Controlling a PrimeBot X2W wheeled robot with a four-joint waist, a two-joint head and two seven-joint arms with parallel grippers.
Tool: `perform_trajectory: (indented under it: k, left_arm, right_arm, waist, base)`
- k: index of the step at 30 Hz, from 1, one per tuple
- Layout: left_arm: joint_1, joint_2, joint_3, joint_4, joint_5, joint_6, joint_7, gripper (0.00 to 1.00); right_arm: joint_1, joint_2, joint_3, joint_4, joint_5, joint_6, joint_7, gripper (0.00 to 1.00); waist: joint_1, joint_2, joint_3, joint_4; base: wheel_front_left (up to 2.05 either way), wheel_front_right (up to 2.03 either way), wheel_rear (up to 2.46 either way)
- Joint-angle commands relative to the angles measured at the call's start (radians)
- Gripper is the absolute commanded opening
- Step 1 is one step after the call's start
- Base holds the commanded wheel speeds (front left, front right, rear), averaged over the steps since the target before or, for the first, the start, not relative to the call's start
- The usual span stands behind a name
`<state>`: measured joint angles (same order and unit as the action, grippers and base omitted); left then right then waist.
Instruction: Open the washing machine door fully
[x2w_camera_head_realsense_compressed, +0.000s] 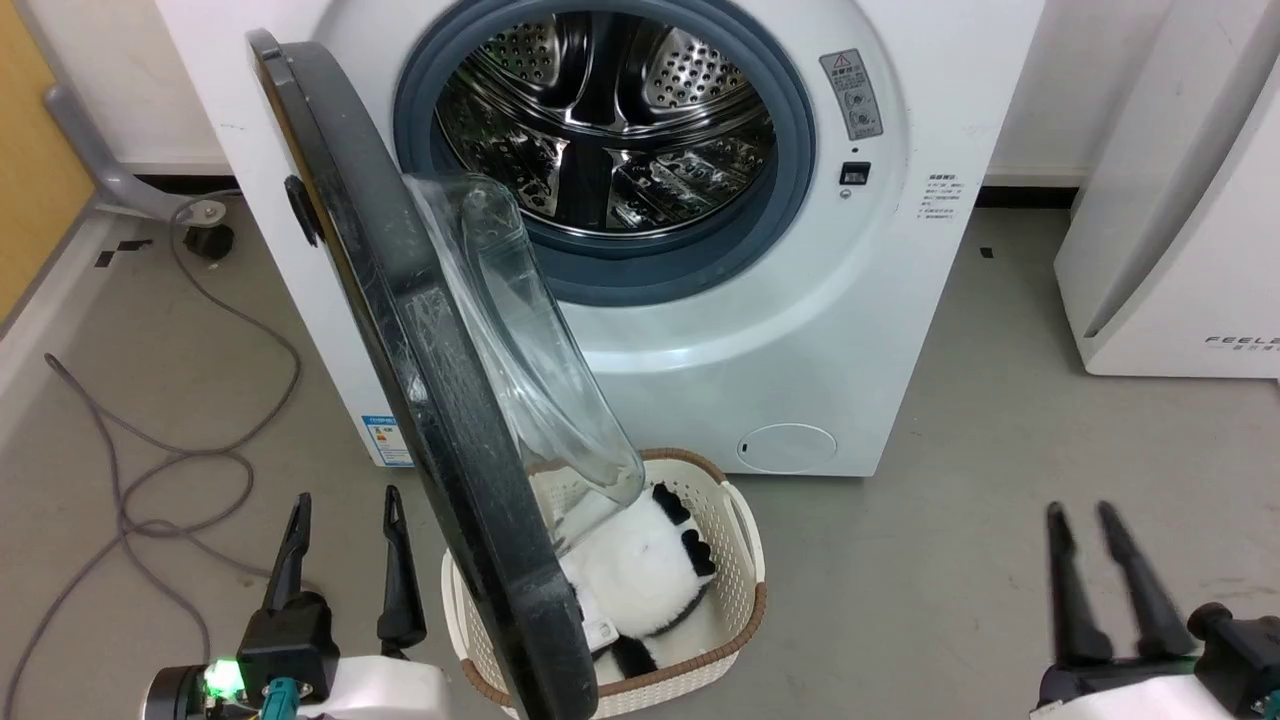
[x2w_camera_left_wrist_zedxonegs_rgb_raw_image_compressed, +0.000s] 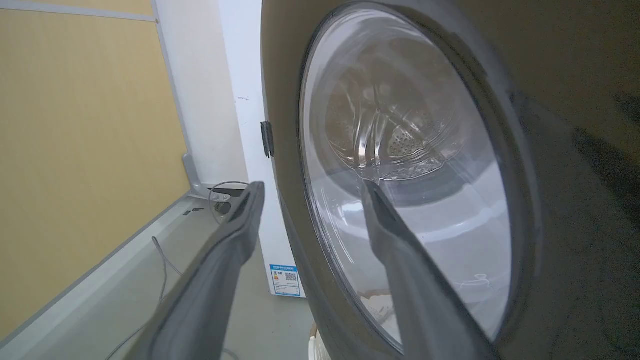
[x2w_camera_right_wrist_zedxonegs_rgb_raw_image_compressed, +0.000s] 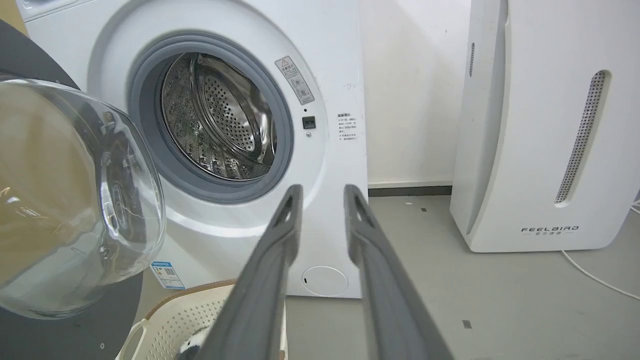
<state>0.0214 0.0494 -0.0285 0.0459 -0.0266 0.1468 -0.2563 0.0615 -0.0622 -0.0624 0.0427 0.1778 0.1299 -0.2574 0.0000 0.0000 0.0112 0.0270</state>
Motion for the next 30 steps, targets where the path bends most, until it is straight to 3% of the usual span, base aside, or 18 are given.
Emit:
perform_trajectory:
  k: [1,7,9,10,21,30]
  left_arm:
    - [0.013,0.002,0.003,0.005,0.008,0.001,-0.006,1.0]
    - [0.004,0.003,0.013,-0.001,0.006,0.005,-0.006,1.0]
    - [-0.005,0.006,0.022,-0.013,0.005,0.005,-0.006,0.25]
    - [-0.008,0.008,0.026,-0.017,0.001,0.0,-0.006,0.0]
    - [-0.073,0.048,0.065,-0.186,0.018,-0.004,-0.006,0.0]
    - [-0.129,0.058,-0.026,-0.381,0.046,-0.036,-0.006,0.0]
  right_arm:
    - [0.014,0.008,-0.012,-0.004,-0.012,0.001,-0.004,1.0]
    - [0.021,0.011,-0.014,-0.006,-0.02,0.001,-0.004,1.0]
    - [0.024,0.011,-0.012,-0.003,-0.019,0.001,-0.004,1.0]
    - [0.025,0.012,-0.013,-0.003,-0.017,0.001,-0.004,1.0]
    - [0.044,0.012,-0.03,-0.011,0.008,0.001,-0.004,1.0]
    - [0.043,0.012,-0.046,-0.02,0.018,0.001,-0.004,1.0]
  waist:
    - [0.0,0.0,-0.002,-0.001]
    - [0.0,0.0,-0.006,0.002]
    - [0.0,0.0,-0.007,0.005]
    - [0.0,0.0,-0.007,0.007]
    - [0.0,0.0,-0.012,0.023]
    - [0.0,0.0,-0.017,0.03]
  base:
    - [0.0,0.0,0.0]
    - [0.0,0.0,0.0]
    - [0.0,0.0,0.0]
    - [0.0,0.0,0.0]
    - [0.0,0.0,0.0]
    - [0.0,0.0,0.0]
